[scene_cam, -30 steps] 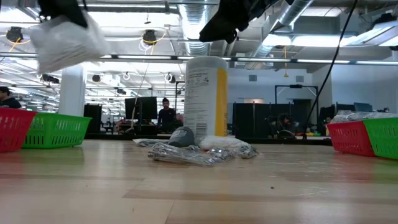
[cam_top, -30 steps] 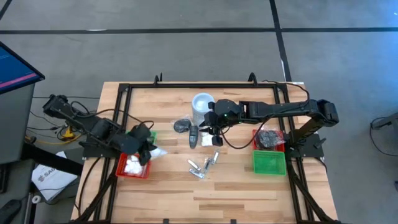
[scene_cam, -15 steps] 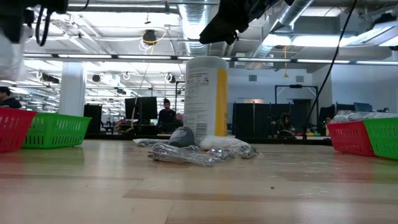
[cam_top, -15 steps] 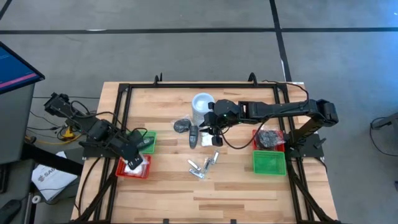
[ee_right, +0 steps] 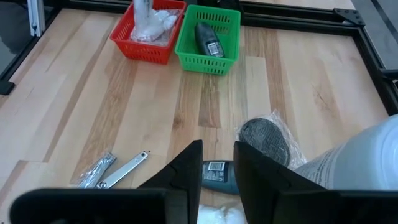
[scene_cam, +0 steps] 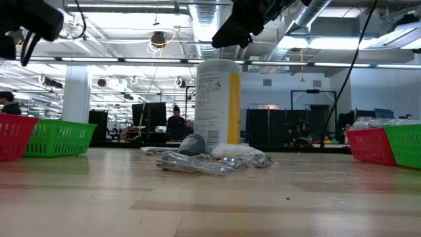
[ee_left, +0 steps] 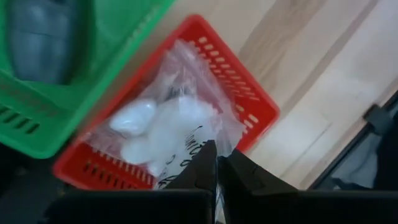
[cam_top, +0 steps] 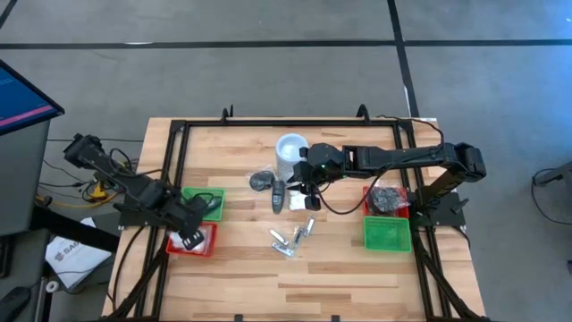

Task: Pick & Place Travel size toiletries
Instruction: Put the cotton pack into the left red bin

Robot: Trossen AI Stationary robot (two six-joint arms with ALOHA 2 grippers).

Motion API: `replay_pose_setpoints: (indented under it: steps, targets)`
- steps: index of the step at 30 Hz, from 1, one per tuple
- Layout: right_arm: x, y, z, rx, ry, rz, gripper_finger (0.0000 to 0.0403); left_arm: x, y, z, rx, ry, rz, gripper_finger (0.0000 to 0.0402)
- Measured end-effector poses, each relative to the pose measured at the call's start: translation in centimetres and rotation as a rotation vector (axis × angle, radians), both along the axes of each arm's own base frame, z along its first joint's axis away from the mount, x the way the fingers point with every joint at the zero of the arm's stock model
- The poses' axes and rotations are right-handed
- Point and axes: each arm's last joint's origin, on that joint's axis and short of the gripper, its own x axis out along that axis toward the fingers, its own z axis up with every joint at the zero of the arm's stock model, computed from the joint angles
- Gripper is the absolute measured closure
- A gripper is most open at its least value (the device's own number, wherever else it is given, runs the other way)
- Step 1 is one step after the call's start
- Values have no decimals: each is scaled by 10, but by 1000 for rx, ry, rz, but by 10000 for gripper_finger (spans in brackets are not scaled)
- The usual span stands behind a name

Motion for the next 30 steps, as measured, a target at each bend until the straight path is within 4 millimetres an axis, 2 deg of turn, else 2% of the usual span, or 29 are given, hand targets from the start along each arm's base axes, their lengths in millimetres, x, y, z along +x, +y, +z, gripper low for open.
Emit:
replay_pose_setpoints:
  steps: [6,14,30]
  targets:
    - [0,0,0,0,1,0,321,4,-4,-15,-61,-39,-23,401]
    - [0,0,0,0,0,0,321,1,-1,-29,-15,-23,-23,391]
    - [0,0,0,0,-2,0,321,2,7,-27,-5,-53,-23,249]
